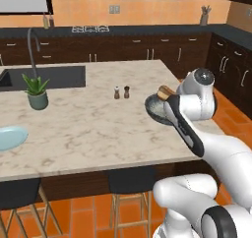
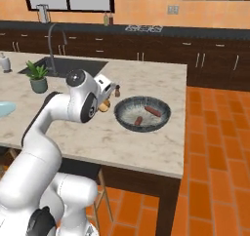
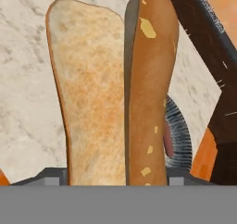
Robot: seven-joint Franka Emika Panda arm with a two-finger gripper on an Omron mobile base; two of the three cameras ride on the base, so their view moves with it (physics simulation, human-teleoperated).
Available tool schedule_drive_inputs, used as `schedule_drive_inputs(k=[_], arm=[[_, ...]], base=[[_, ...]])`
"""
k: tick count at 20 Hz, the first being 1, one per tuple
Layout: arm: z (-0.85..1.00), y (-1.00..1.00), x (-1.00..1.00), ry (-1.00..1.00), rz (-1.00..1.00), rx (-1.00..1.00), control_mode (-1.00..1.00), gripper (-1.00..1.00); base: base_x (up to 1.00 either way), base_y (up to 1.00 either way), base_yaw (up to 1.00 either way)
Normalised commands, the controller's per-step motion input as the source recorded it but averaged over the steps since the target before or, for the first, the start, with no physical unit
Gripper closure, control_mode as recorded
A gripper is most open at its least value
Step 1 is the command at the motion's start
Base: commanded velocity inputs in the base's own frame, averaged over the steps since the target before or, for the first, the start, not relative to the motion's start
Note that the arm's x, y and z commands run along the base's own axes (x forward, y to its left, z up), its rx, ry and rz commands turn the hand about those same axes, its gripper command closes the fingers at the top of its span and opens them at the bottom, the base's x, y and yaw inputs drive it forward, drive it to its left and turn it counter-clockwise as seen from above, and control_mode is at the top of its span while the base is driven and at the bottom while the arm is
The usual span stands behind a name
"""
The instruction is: Place one bun and one sausage from the bowl on each plate.
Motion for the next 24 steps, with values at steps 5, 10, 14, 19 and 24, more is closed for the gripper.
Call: schedule_drive_inputs(k=[5,10,14,19,24], arm=[[0.00,0.00,0.00,0.00,0.00,0.00,1.00,1.00],[0.00,0.00,0.00,0.00,0.00,0.00,1.00,1.00],[0.00,0.00,0.00,0.00,0.00,0.00,1.00,1.00],[0.00,0.00,0.00,0.00,0.00,0.00,1.00,1.00],[0.00,0.00,0.00,0.00,0.00,0.00,1.00,1.00]], base=[[-0.08,1.00,0.01],[-0.42,1.00,0.07],[-0.29,1.00,0.06],[0.35,1.00,0.01],[0.67,0.56,-0.02]])
